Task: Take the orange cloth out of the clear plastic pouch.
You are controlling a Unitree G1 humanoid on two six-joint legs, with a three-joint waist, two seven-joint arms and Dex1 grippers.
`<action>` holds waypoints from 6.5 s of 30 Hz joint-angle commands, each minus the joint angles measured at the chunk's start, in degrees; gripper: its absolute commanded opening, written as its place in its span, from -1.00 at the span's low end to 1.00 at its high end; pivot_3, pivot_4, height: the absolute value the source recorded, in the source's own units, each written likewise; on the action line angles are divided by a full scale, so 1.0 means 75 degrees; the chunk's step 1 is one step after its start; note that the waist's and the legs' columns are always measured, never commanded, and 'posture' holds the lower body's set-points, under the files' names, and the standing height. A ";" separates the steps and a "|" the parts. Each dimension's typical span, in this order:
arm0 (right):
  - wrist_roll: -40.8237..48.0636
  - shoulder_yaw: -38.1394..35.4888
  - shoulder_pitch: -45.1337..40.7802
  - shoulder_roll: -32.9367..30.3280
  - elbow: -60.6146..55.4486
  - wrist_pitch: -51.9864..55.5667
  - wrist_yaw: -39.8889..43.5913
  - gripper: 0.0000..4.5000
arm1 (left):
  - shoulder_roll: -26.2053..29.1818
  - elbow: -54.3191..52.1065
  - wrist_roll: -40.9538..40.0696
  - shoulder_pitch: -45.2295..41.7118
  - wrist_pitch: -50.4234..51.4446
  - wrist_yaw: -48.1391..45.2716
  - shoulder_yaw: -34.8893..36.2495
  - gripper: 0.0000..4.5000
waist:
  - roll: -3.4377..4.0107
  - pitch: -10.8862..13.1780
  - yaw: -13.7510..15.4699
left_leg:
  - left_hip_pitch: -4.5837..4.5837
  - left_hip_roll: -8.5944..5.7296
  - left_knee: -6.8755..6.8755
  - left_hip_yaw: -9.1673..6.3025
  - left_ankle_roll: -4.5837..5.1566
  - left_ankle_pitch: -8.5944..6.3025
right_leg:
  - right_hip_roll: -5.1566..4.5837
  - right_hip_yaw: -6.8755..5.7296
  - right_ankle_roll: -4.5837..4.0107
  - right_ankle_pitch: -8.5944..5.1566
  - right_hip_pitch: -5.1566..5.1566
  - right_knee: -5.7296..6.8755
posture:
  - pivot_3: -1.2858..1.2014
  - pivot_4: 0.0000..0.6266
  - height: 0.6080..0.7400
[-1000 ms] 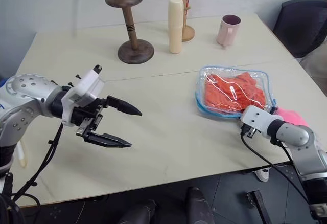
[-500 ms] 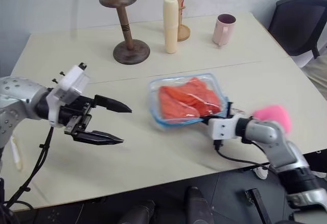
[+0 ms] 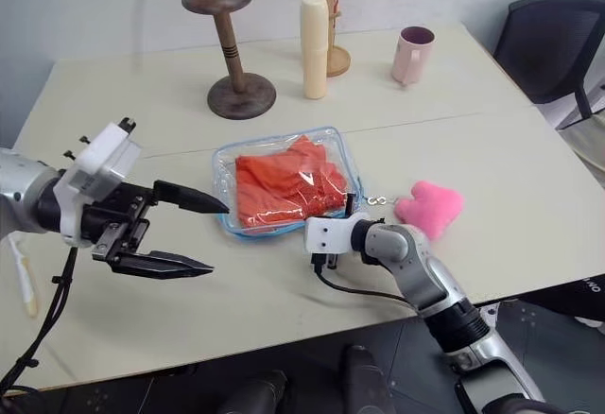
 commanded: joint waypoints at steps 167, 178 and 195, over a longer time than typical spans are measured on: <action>0.3238 -0.1419 -0.0770 -0.3539 0.3620 -0.6522 0.2607 -0.27 | -0.0898 0.2290 0.3227 0.2933 -0.1725 0.0774 0.0566 -0.50 | 0.0030 0.0018 0.0328 | -0.0024 0.0027 0.0048 0.0024 -0.0009 -0.0012 | -0.0006 -0.0018 -0.0018 0.0028 -0.0004 -0.0014 | 0.03 -0.52 1.00; 0.6905 -0.3730 0.2421 -0.4456 -0.0826 -0.0671 0.1869 1.00 | -0.0017 0.3032 0.2393 0.1502 -0.1346 0.0078 0.1327 0.93 | 0.0031 0.0020 0.0467 | -0.0041 0.0033 0.0061 -0.0007 -0.0014 -0.0014 | -0.0008 -0.0027 -0.0027 0.0029 -0.0002 -0.0018 | 0.03 -0.52 1.00; 0.9294 -0.3869 0.3134 -0.3372 -0.4725 0.3815 -0.0813 1.00 | -0.2711 0.3470 0.7868 -0.1783 -0.7244 0.0935 -0.4266 0.99 | 0.0034 0.0018 0.0608 | -0.0066 0.0029 0.0095 0.0017 -0.0002 -0.0018 | -0.0012 -0.0026 -0.0016 0.0050 -0.0003 -0.0048 | 0.03 -0.52 1.00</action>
